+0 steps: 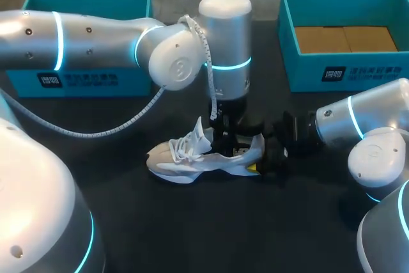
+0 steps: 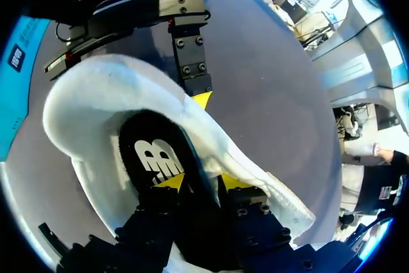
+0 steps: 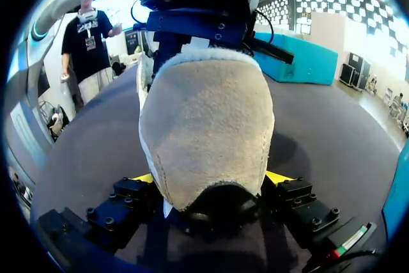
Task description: Take the shoe out of the shoebox, open the shoe tongue, remove and reinsert the insole, then place the shoe into the shoebox
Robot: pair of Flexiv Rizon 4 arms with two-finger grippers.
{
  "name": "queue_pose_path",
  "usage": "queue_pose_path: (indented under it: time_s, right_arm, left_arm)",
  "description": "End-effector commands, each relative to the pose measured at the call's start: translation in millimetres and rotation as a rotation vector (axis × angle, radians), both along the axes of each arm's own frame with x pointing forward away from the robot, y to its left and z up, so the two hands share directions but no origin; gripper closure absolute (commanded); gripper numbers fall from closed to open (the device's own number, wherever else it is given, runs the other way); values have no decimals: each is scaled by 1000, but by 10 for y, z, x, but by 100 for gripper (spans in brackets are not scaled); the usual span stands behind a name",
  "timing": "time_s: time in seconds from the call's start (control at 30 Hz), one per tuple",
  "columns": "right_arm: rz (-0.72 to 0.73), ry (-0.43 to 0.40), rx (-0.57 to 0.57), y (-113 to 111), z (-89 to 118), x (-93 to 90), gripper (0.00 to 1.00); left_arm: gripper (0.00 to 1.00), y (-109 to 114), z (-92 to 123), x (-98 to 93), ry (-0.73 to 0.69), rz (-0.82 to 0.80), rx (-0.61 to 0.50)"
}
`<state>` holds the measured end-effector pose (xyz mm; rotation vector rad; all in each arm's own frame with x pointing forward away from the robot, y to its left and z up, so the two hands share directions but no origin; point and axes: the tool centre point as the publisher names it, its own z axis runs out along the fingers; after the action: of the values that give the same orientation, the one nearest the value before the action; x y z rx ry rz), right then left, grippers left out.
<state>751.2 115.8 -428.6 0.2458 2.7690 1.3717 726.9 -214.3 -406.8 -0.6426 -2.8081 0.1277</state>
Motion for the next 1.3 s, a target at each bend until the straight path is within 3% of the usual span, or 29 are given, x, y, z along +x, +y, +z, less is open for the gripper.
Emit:
queue_pose_path:
  time_s: [0.03, 0.17, 0.37, 1.3]
  right_arm:
    - [-1, 0, -3, 30, -30, -12, 100]
    - [-1, 0, -3, 30, -30, -12, 100]
    - [-1, 0, -3, 30, -30, -12, 100]
    - [-1, 0, -3, 30, -30, -12, 100]
  left_arm:
    - [68, 6, -166, -22, -54, -2, 7]
    - [73, 12, -221, 18, -101, -7, 19]
    - [100, 14, -231, 56, -138, -5, 22]
    - [100, 71, 327, 82, -168, -2, -55]
